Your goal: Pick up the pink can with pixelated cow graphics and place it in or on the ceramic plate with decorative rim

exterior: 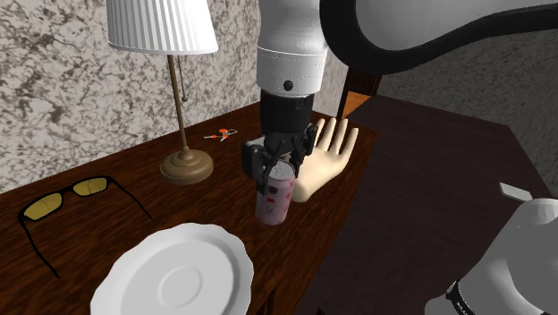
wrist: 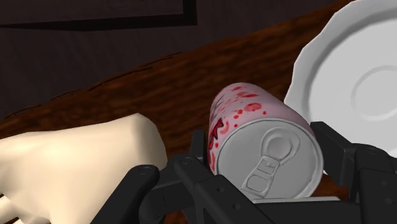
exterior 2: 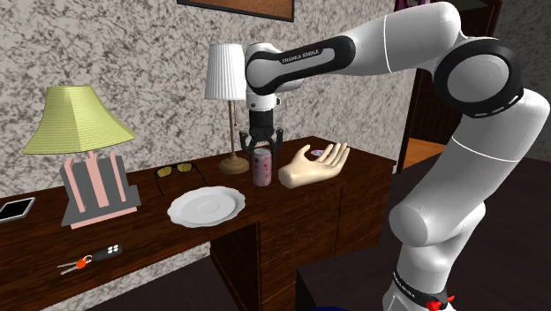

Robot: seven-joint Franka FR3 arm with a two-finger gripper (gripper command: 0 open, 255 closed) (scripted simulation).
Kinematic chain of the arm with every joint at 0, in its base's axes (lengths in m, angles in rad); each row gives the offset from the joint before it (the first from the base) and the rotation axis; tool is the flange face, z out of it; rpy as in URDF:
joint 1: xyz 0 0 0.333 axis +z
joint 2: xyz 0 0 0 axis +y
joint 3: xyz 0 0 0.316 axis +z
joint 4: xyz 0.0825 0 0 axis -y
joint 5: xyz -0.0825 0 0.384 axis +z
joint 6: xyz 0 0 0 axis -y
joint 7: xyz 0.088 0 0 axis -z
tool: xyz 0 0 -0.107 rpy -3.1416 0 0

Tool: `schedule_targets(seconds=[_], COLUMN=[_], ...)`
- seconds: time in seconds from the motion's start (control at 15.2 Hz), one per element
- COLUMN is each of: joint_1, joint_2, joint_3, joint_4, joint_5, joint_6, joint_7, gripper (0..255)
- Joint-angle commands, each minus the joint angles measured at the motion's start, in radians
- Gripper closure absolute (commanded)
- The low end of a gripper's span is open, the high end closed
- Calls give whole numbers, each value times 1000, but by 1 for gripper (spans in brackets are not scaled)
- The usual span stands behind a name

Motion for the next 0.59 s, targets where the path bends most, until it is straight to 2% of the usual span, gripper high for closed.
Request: schedule_targets(seconds=[0.0, 0.07, 0.26, 0.53], joint_1=[-1, -2, 11, 54], joint_2=[0, 0, 106, 275], joint_3=[-2, -3, 61, 137], joint_4=[27, 39, 155, 336], joint_5=[-1, -2, -52, -156], joint_6=[-27, -39, -61, -108], joint_7=[0, 1, 96, 233], gripper=[255, 255, 255, 255])
